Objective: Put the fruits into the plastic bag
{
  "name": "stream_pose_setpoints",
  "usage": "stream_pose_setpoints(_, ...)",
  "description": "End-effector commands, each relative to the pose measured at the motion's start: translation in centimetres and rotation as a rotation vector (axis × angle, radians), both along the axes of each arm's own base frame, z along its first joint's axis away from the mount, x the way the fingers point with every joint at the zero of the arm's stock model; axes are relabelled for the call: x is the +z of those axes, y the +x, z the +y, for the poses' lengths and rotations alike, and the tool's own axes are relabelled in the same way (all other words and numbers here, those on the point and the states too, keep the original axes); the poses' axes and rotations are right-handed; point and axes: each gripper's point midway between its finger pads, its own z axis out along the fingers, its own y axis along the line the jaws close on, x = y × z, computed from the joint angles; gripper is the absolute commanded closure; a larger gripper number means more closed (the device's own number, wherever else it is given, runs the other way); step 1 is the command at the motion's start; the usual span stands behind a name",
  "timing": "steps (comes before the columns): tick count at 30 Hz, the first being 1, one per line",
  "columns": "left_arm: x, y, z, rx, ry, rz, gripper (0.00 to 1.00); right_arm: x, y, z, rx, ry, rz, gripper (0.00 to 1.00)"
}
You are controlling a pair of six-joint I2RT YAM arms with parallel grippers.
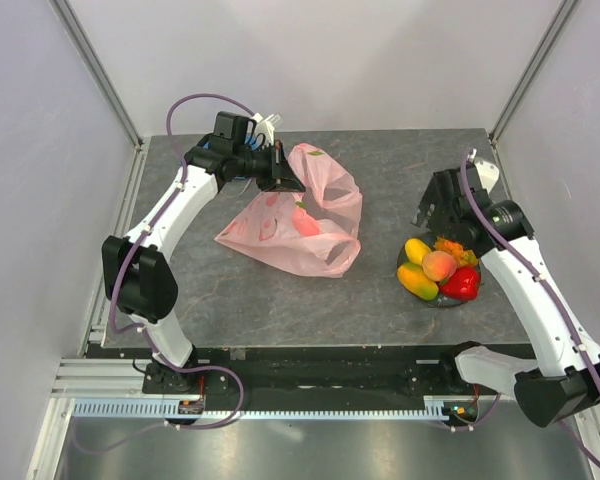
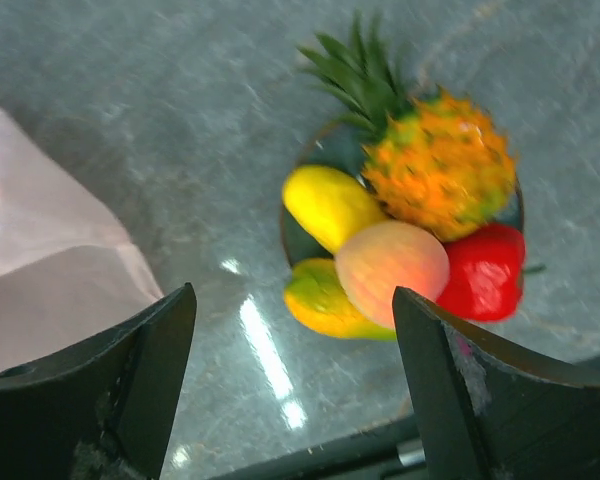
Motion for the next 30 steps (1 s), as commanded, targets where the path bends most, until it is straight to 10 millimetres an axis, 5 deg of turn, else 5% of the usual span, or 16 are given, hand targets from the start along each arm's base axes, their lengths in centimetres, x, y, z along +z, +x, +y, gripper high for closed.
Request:
stream_pose_setpoints(1, 0.0, -0.3, -0.1, -0.033, 0.003, -0.027, 0.98, -4.5, -3.9, -2.5, -0.105, -0.028, 0.202, 0.12)
stream_pose_setpoints(5, -0.1, -0.3, -0.1, -0.033, 0.004, -0.022, 0.99, -7.5, -5.2, -2.6, -0.135, 0.018, 0.299, 0.09)
stream_pose_setpoints(9, -0.1, -0.4, -0.2, -0.036, 0.001, -0.017, 0.99, -8.4, -4.9, -3.1, -0.186, 0.053, 0.299, 0.02)
stream_pose_setpoints(17, -0.1, -0.5, -0.2, -0.035, -0.006, -0.013, 0.98, -11.3, -4.0, -3.0, -0.234, 0.121, 0.306, 0.05)
stream_pose_setpoints(30, -0.3, -0.5, -0.3, -0.031, -0.014, -0.005, 0.98, -13.0, -2.3, -3.3, -0.269, 0.124, 0.293, 0.11)
